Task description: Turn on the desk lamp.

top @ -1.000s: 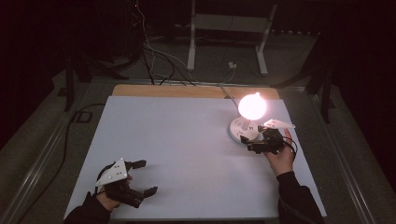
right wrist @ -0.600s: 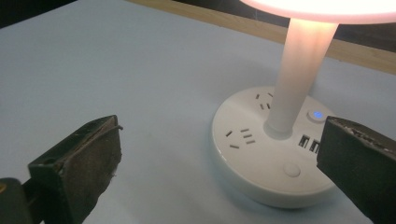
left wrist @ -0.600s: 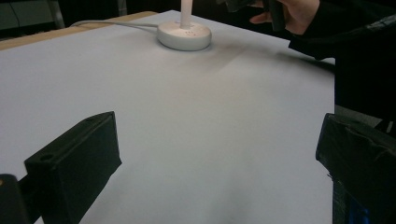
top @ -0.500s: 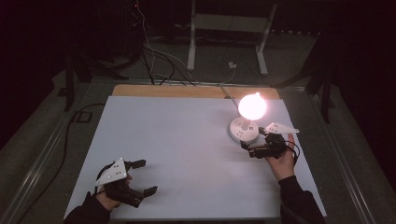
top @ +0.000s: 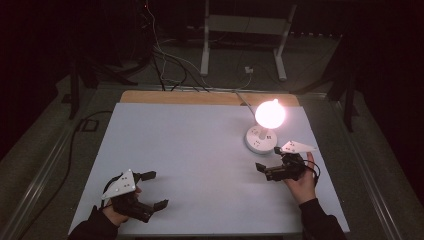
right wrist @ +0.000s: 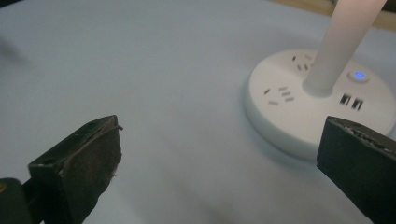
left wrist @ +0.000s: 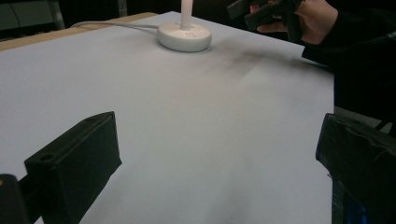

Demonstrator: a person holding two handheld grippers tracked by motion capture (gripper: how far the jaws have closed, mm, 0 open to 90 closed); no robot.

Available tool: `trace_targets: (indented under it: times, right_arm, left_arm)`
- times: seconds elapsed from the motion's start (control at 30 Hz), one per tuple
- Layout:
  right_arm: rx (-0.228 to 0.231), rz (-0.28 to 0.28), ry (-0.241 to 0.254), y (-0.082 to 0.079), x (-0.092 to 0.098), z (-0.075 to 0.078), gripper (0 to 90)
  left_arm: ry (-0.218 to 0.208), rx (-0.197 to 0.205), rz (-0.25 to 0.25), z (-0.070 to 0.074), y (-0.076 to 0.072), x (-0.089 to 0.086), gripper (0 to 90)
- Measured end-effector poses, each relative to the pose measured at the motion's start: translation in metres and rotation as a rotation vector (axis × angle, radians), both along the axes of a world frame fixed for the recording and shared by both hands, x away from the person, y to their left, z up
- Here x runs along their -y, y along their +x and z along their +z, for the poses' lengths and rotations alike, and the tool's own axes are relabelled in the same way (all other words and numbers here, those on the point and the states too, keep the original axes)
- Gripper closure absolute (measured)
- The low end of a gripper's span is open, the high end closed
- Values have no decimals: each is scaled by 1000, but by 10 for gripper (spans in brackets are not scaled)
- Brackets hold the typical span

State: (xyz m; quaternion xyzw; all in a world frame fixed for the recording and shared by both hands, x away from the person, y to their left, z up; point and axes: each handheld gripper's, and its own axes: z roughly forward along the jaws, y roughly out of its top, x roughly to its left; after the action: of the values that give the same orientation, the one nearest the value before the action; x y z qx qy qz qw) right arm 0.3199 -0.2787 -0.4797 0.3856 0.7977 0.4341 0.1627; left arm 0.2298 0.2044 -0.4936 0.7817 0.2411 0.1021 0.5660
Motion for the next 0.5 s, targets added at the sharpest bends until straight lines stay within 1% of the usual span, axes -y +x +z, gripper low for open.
trace_targets:
  times: [0.03, 0.07, 0.1, 0.23, 0.27, 0.3, 0.33, 0.43, 0.5]
  right_arm:
    - [-5, 4, -1, -3, 0, -1, 0]
    - [-22, 13, -4, -8, 1, -4, 0]
    - [-22, 13, -4, -8, 1, -4, 0]
    - [-50, 24, 6, -17, 3, -9, 0]
    - [-58, 28, 1, -21, 5, -11, 0]
    - [-58, 28, 1, -21, 5, -11, 0]
    - [-61, 29, -6, -25, 6, -14, 0]
    - [-66, 29, -17, -29, 9, -15, 0]
    - [-76, 34, -5, -33, 12, -18, 0]
  left_arm:
    - [-2, -1, 1, 0, 0, 0, 3]
    - [0, -1, 2, 0, 0, 0, 3]
    - [1, 0, 2, 0, 0, 0, 3]
    - [-2, -1, 3, 0, 0, 0, 3]
    - [-2, -2, 3, 0, 0, 0, 3]
    - [0, -1, 3, 0, 0, 0, 3]
    - [2, -2, 3, 0, 0, 0, 3]
    - [-2, -2, 2, 0, 0, 0, 3]
    - [0, -2, 3, 0, 0, 0, 3]
